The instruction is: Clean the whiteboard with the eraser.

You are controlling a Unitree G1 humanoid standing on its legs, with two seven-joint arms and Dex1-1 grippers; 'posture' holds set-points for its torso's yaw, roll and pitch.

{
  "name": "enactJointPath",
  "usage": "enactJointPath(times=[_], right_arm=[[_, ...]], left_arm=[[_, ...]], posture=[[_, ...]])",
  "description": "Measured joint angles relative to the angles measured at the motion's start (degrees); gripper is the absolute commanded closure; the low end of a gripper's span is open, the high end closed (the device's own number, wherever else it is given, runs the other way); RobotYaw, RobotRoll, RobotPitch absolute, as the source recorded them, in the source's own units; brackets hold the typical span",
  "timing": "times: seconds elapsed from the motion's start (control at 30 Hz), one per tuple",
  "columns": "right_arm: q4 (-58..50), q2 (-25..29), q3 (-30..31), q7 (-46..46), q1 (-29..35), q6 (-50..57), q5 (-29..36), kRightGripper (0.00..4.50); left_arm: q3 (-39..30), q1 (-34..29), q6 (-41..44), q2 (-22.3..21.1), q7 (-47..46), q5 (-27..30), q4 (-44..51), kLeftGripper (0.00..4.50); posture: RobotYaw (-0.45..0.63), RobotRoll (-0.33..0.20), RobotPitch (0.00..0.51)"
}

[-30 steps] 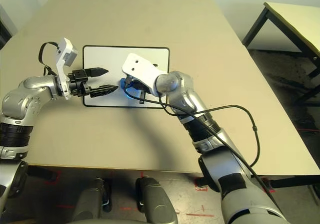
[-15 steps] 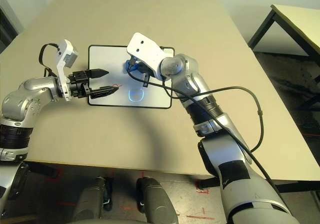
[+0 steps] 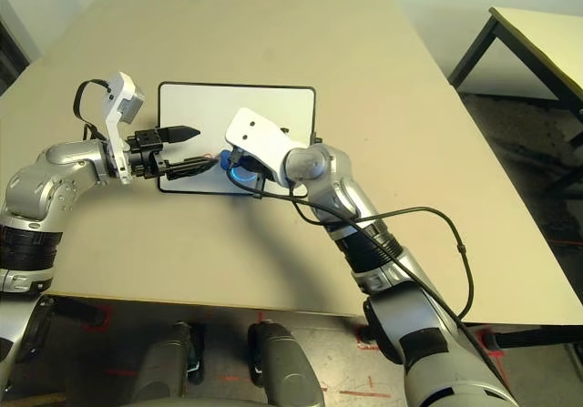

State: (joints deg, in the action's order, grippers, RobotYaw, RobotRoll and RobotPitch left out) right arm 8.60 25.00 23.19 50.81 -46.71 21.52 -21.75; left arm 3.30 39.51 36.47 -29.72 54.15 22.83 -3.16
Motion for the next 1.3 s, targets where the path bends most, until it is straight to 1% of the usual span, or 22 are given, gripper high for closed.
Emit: enactJointPath(times=[0.2,0.4,0.47,0.7,0.9,1.0,1.2,1.3], right_arm=[[5.7,1.4,-2.5,-3.1,-5.3,-0.3,0.1,4.50],[6.3,1.6,-3.0,-3.9,-6.1,-0.3,0.2,4.50],[4.9,1.7,-3.1,-3.9,-5.2,0.2,0.2,4.50],[-3.5,1.7,-2.9,-3.3,1.5,3.4,0.4,4.50],[-4.1,2.2,-2.8,-2.8,2.2,3.8,0.7,4.50],[-2.4,2.4,-2.8,-2.6,0.8,3.4,1.1,4.50],[6.5,2.9,-4.7,-5.0,-6.3,1.6,1.4,4.50],[9.0,2.7,-5.4,-6.1,-8.0,1.2,1.5,4.50]], left_arm=[[0.1,0.0,0.1,0.0,0.1,0.0,0.0,0.00],[0.1,0.0,0.3,0.0,0.4,0.0,0.0,0.00],[0.1,0.0,0.5,-0.1,0.4,0.0,0.0,0.00],[0.1,0.0,0.6,-0.3,0.5,0.0,0.5,0.00],[0.1,0.0,0.7,-0.4,0.5,0.0,0.8,0.00],[0.1,0.0,0.8,-0.6,0.5,0.0,0.8,0.00],[0.2,0.0,0.9,-0.6,0.6,0.0,0.8,0.00],[0.2,0.0,0.9,-0.7,0.6,0.0,0.8,0.00]], posture=[[-0.10,0.000,0.166],[-0.10,0.000,0.167],[-0.10,0.000,0.169],[-0.09,0.000,0.170],[-0.09,0.000,0.168],[-0.09,0.000,0.164],[-0.09,0.000,0.159],[-0.09,0.000,0.158]])
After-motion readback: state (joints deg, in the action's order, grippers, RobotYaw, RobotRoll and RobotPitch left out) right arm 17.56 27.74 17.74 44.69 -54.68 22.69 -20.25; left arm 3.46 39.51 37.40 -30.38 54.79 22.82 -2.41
